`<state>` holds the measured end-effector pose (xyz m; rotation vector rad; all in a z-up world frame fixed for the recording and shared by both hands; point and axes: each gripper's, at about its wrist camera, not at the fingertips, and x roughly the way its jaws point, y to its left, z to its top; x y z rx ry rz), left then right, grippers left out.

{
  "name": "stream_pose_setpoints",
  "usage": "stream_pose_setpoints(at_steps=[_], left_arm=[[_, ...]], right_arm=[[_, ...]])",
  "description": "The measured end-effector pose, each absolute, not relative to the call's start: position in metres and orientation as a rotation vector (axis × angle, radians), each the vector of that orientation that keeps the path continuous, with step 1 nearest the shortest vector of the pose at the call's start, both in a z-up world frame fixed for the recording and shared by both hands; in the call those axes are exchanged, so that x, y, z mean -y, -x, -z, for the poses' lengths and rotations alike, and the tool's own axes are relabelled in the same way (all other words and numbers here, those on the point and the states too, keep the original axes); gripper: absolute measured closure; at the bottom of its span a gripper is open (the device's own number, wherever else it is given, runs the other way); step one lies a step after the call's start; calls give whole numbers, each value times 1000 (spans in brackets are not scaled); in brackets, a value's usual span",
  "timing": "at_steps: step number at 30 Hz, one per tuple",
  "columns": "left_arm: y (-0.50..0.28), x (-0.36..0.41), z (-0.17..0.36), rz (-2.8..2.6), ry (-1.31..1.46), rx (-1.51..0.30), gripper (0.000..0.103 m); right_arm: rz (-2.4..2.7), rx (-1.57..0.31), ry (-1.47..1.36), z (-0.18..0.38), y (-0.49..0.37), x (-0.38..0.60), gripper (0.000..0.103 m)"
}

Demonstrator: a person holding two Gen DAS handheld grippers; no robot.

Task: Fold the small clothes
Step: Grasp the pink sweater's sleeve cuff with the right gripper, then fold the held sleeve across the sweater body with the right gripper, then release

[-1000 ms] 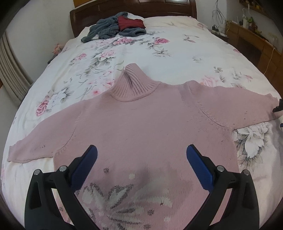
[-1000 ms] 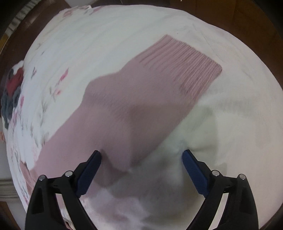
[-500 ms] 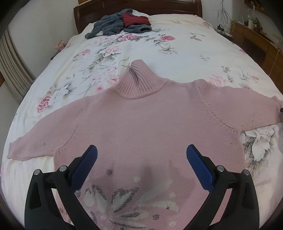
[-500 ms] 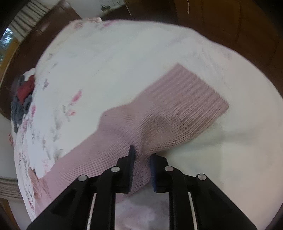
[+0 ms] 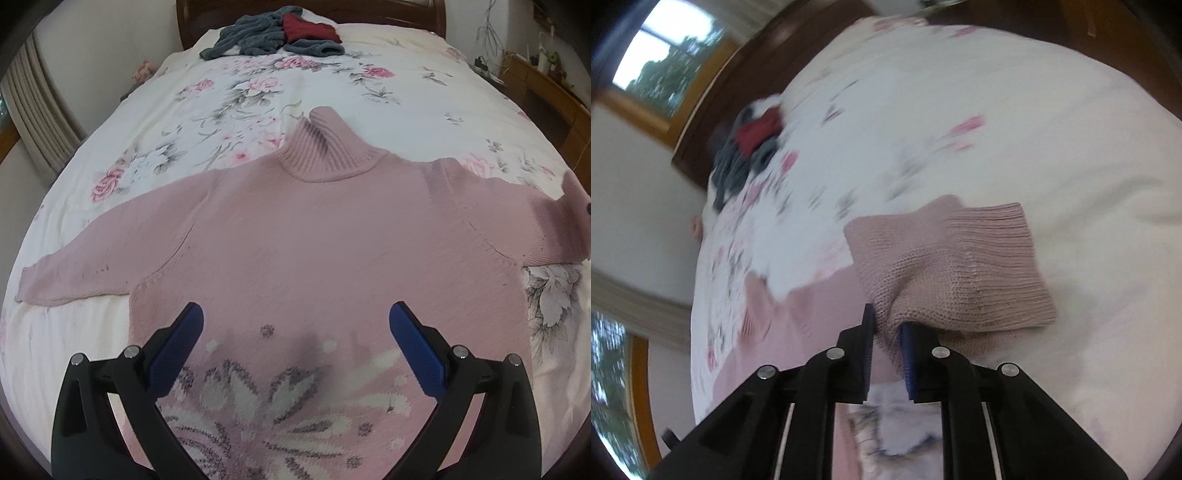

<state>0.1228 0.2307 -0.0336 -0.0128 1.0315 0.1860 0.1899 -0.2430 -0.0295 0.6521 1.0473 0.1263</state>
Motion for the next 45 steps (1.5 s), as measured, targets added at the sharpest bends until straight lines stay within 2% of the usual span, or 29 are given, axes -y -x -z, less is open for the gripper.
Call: stream_pose_setpoints(at_steps=[10,12,17,20,22,28,33,36,37,40,42,44,45], left_arm=[[-125,-247,41,-186,88,-1050,3],[-128,-246,41,-179,102,-1054,3],[-138,-239,39,-155,119,-1059,3],[-147,-230,39,-124,139,-1070,3],[-153,-221,40,-93,150,-1084,3],[-184,-167,41,70,195,-1132,4],[-215,-113,54,186,229,-1185,4],[-233,-84,68,248,269,-1242,18],[-237,-77,73,262,285,-1261,28],[-250,-62,97,316,388,-1355,33],[-254,-55,108,329,443,-1377,48],[-256,-50,111,320,441,-1362,72],[-255,-49,111,317,446,-1348,80]], right_arm=[[-273,-1124,-546,55,-197,137,89],[-289,-1147,-503,64,-198,120,95],[-292,-1210,-372,89,-202,90,95],[-326,-1245,-360,96,-197,88,91],[-377,-1271,-366,94,-190,92,80],[-318,-1212,-223,62,-153,140,65],[-240,-1214,-252,61,-131,192,65],[-213,-1211,-287,65,-124,211,65],[-206,-1208,-297,66,-124,214,65],[-199,-1203,-314,71,-119,221,65],[-196,-1201,-305,74,-117,223,65],[-191,-1203,-292,77,-115,224,65],[-190,-1205,-291,78,-114,224,65]])
